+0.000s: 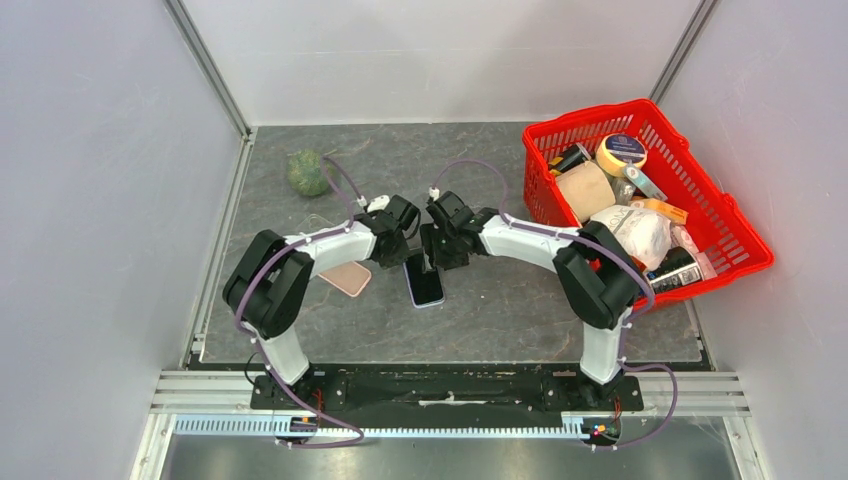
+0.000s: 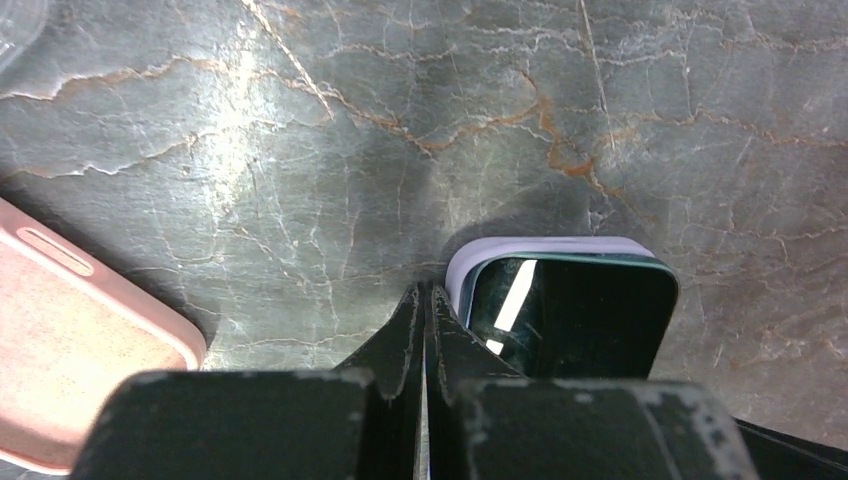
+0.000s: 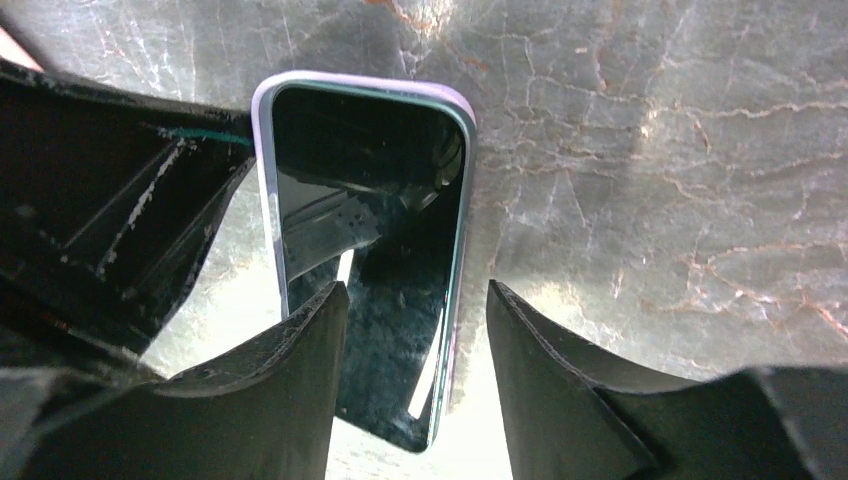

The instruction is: Put the phone into the phone case

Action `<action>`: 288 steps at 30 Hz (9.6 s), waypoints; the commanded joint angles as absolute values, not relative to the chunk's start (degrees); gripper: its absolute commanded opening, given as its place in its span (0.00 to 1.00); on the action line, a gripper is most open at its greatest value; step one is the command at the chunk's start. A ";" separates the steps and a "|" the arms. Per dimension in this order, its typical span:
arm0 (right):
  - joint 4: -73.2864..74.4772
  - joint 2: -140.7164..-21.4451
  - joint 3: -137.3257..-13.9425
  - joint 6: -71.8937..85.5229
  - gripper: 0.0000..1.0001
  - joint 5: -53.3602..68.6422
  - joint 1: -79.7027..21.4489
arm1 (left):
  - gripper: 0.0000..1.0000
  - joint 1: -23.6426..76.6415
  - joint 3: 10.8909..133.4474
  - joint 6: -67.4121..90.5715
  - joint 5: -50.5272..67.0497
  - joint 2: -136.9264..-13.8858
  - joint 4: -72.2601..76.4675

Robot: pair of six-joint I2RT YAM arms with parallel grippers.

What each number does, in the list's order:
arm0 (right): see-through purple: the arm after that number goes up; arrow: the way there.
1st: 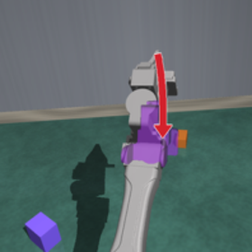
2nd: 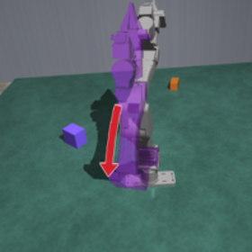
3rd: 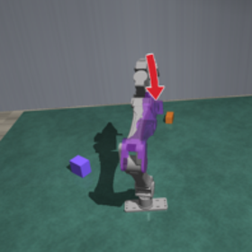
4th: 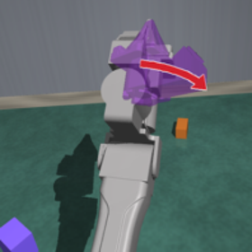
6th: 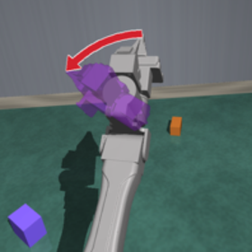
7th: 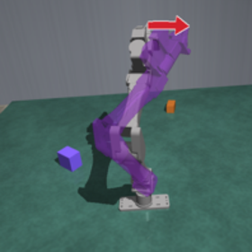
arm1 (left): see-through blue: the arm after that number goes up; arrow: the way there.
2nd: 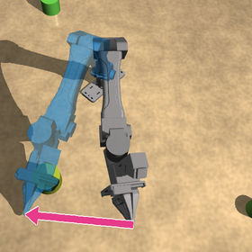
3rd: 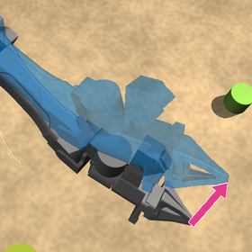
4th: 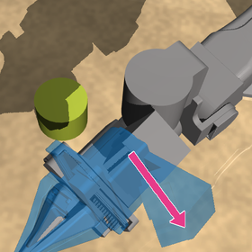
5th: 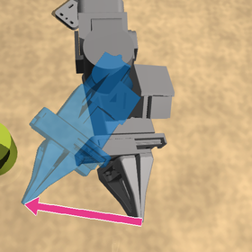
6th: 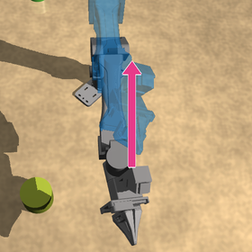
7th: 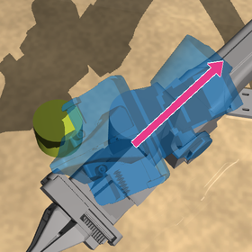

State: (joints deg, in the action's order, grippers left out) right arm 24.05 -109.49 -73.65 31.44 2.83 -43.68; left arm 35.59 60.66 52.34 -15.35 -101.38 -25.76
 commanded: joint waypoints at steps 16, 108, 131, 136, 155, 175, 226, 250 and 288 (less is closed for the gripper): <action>18.70 -99.35 -60.27 37.18 0.44 11.09 -43.97 | 0.02 38.94 48.16 52.47 -6.43 -93.37 -19.60; 24.50 -92.86 -59.16 39.06 0.42 -1.69 -40.24 | 0.02 36.24 67.89 46.62 -6.44 -108.77 -22.68; 22.02 -104.95 -67.34 39.07 0.45 -4.29 -33.86 | 0.07 40.64 65.56 41.59 -1.97 -105.00 -21.62; 23.51 -107.09 -67.91 39.07 0.36 -5.18 -33.84 | 0.07 40.61 66.42 41.31 -2.02 -105.92 -22.19; 21.99 -115.59 -63.50 44.29 0.00 -7.86 -38.88 | 0.06 40.61 70.30 41.02 -2.29 -109.72 -24.42; 27.32 -107.12 -69.57 40.67 0.05 -7.77 -38.29 | 0.08 40.61 68.87 40.70 -6.93 -104.25 -26.02; 26.10 -110.54 -71.13 39.46 0.34 -0.59 -34.35 | 0.54 53.48 66.08 36.59 -22.64 -92.79 -33.85; 25.11 -98.80 -66.92 40.09 0.91 3.51 -30.66 | 0.88 47.64 68.12 13.18 -5.62 -105.40 -24.92; 24.63 -95.67 -64.99 39.82 0.92 2.02 -29.97 | 0.23 42.58 65.96 22.71 -21.48 -104.34 -21.30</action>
State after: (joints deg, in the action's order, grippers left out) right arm 24.51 -102.06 -64.95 36.49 -1.21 -30.35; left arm 46.28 64.95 17.93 -11.62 -104.20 -23.51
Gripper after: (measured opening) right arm 0.917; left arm 0.771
